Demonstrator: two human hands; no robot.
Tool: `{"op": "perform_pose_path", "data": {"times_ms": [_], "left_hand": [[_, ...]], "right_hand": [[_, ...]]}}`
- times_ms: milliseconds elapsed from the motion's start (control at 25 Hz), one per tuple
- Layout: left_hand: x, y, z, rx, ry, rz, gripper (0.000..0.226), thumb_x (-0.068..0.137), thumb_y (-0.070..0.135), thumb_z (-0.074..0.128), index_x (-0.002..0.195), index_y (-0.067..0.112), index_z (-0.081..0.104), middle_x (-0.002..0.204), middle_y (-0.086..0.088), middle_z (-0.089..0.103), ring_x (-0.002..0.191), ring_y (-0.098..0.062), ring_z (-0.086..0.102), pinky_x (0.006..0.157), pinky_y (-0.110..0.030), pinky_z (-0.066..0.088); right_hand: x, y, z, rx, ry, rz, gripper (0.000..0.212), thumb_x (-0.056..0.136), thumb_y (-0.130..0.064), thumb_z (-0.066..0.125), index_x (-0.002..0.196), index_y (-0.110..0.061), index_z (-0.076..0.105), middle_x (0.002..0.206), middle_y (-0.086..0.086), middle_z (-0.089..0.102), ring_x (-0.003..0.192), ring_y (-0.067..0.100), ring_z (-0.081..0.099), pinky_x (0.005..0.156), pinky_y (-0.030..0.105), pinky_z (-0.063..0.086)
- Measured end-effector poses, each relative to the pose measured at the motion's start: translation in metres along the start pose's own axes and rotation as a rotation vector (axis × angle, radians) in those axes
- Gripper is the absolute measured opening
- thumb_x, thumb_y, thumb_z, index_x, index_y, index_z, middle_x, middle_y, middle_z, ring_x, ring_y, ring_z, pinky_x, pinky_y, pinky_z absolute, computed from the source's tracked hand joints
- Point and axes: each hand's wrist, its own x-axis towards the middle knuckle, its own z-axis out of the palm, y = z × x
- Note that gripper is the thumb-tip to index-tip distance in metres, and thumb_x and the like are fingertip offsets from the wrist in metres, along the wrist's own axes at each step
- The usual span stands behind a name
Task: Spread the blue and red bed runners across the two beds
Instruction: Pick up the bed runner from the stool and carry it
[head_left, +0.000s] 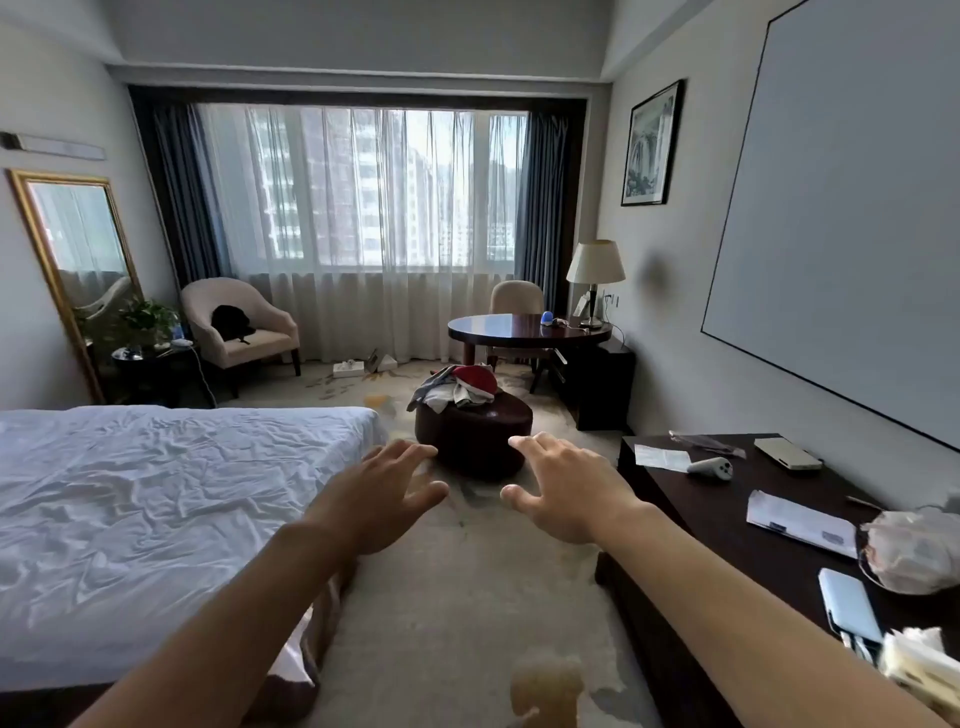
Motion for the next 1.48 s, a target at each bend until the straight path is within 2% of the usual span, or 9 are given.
{"op": "perform_pose_path", "data": {"times_ms": [320, 520, 840, 1080, 1480], "left_hand": [[0.107, -0.050, 0.034, 0.003, -0.027, -0.047, 0.062, 0.092, 0.069, 0.037, 0.145, 0.036, 0.035, 0.152, 0.009, 0.037, 0.138, -0.013, 0.038, 0.101, -0.037, 0.040], [0.192, -0.103, 0.056, -0.019, -0.035, -0.014, 0.061, 0.093, 0.065, 0.041, 0.145, 0.033, 0.038, 0.151, 0.008, 0.040, 0.138, -0.013, 0.038, 0.106, -0.035, 0.039], [0.319, -0.187, 0.076, -0.038, -0.025, -0.012, 0.060, 0.093, 0.065, 0.042, 0.145, 0.034, 0.039, 0.149, 0.010, 0.042, 0.135, -0.011, 0.041, 0.103, -0.033, 0.038], [0.417, -0.227, 0.112, -0.027, -0.041, -0.027, 0.064, 0.091, 0.069, 0.038, 0.145, 0.035, 0.036, 0.151, 0.010, 0.040, 0.134, -0.011, 0.042, 0.097, -0.032, 0.040], [0.586, -0.279, 0.153, 0.008, -0.028, -0.060, 0.058, 0.091, 0.067, 0.039, 0.141, 0.036, 0.041, 0.147, 0.011, 0.044, 0.134, -0.014, 0.042, 0.101, -0.036, 0.042]], "right_hand": [[0.105, 0.049, 0.031, 0.000, -0.025, 0.017, 0.070, 0.094, -0.061, 0.045, 0.153, -0.028, 0.026, 0.147, -0.002, 0.044, 0.131, 0.021, 0.047, 0.103, 0.039, 0.040], [0.200, 0.070, 0.063, 0.009, -0.027, 0.040, 0.066, 0.094, -0.061, 0.045, 0.149, -0.028, 0.031, 0.139, -0.003, 0.049, 0.124, 0.020, 0.052, 0.099, 0.038, 0.042], [0.331, 0.100, 0.103, 0.008, -0.022, 0.071, 0.063, 0.094, -0.058, 0.045, 0.148, -0.027, 0.033, 0.138, -0.001, 0.051, 0.124, 0.021, 0.052, 0.099, 0.040, 0.043], [0.425, 0.156, 0.135, 0.009, -0.028, 0.061, 0.063, 0.095, -0.058, 0.045, 0.148, -0.027, 0.033, 0.138, -0.002, 0.051, 0.123, 0.021, 0.052, 0.100, 0.040, 0.042], [0.589, 0.251, 0.167, 0.033, -0.020, 0.030, 0.062, 0.094, -0.059, 0.045, 0.146, -0.027, 0.035, 0.141, -0.002, 0.050, 0.126, 0.022, 0.051, 0.101, 0.040, 0.042]]}}
